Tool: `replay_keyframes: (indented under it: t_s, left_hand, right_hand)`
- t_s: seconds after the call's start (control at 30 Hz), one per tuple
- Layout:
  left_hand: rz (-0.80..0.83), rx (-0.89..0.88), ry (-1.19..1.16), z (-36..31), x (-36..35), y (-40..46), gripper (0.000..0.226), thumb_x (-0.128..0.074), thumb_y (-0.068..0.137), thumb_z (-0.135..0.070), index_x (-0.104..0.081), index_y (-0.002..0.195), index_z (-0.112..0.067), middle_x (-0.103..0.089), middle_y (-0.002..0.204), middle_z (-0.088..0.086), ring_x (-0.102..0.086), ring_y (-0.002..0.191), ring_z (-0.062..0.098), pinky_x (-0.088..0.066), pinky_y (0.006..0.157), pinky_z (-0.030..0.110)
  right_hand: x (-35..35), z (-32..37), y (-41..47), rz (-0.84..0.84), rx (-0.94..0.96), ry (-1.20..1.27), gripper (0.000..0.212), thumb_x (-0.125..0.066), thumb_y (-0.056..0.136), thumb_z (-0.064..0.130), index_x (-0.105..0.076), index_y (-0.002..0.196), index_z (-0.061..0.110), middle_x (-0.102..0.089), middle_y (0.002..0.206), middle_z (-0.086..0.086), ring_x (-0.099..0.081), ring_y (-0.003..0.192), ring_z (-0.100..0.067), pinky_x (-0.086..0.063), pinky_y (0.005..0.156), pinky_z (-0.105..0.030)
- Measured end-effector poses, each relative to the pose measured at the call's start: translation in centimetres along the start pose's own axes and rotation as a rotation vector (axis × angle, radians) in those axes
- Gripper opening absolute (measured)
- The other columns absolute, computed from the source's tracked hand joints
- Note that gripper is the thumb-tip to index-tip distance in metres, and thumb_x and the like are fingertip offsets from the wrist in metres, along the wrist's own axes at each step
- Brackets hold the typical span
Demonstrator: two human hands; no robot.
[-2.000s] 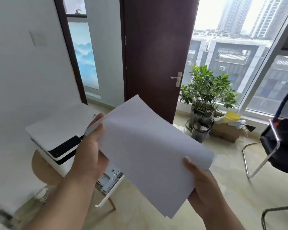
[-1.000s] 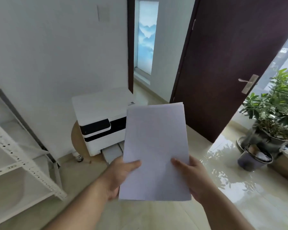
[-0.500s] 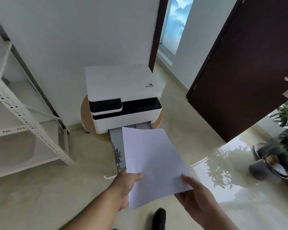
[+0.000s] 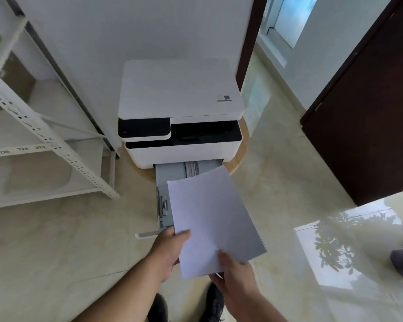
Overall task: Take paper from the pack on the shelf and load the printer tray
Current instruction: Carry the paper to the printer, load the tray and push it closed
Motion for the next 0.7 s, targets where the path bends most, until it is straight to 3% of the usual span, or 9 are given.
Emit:
replay_keyframes:
  t_s: [0.13, 0.23, 0.4, 0.57, 0.7]
  left_hand:
    - [-0.082, 0.022, 0.026, 0.3, 2.2, 2.4, 0.016, -0.059, 0.1, -0.021, -0.072, 0.103, -0.012, -0.08, 0.104, 0.008, -0.075, 0.088, 0.025, -0.056, 0.066, 0.029]
    - [-0.08, 0.011, 0.097, 0.6, 3.7, 4.3, 0.021, -0.055, 0.1, -0.02, -0.073, 0.103, -0.009, -0.08, 0.105, 0.012, -0.076, 0.096, 0.031, -0.062, 0.073, 0.034]
    - [-0.027, -0.003, 0.218, 1.5, 5.2, 6.5, 0.022, -0.053, 0.094, -0.016, -0.074, 0.098, -0.012, -0.079, 0.103, 0.013, -0.072, 0.082, 0.021, -0.061, 0.081, 0.04]
    - [0.002, -0.009, 0.277, 2.2, 6.1, 7.6, 0.023, -0.053, 0.085, -0.023, -0.071, 0.096, -0.013, -0.069, 0.088, 0.012, -0.06, 0.074, 0.018, -0.055, 0.073, 0.036]
    - [0.017, -0.022, 0.287, 2.3, 6.0, 7.8, 0.023, -0.054, 0.09, -0.02, -0.076, 0.096, -0.024, -0.077, 0.101, 0.014, -0.069, 0.081, 0.022, -0.061, 0.083, 0.044]
  right_hand:
    - [-0.7, -1.7, 3.0, -0.029, -0.046, 0.019, 0.023, -0.063, 0.098, 0.006, -0.068, 0.12, 0.012, -0.078, 0.113, -0.014, -0.074, 0.099, -0.03, -0.063, 0.069, -0.04]
    - [-1.9, -2.8, 4.3, -0.046, -0.081, 0.03, 0.021, -0.062, 0.099, 0.006, -0.068, 0.117, 0.015, -0.08, 0.106, -0.008, -0.075, 0.093, -0.025, -0.063, 0.074, -0.041]
    - [-3.6, -5.1, 6.2, -0.102, -0.141, 0.093, 0.028, -0.063, 0.098, 0.005, -0.065, 0.124, 0.013, -0.077, 0.112, -0.011, -0.074, 0.1, -0.03, -0.063, 0.08, -0.044]
    - [-4.2, -6.2, 7.1, -0.125, -0.217, 0.129, 0.021, -0.067, 0.095, 0.005, -0.067, 0.117, 0.005, -0.083, 0.09, -0.01, -0.077, 0.093, -0.034, -0.063, 0.084, -0.048]
    - [-3.7, -6.4, 7.1, -0.134, -0.258, 0.143, 0.025, -0.07, 0.095, 0.008, -0.066, 0.119, 0.006, -0.082, 0.099, -0.015, -0.077, 0.095, -0.035, -0.063, 0.079, -0.045]
Point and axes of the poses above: each hand's wrist, its own y-axis towards the middle knuckle, its own x-axis out of the back of the hand, z = x × y, the point moved 4 cm from there along y, towards the middle knuckle
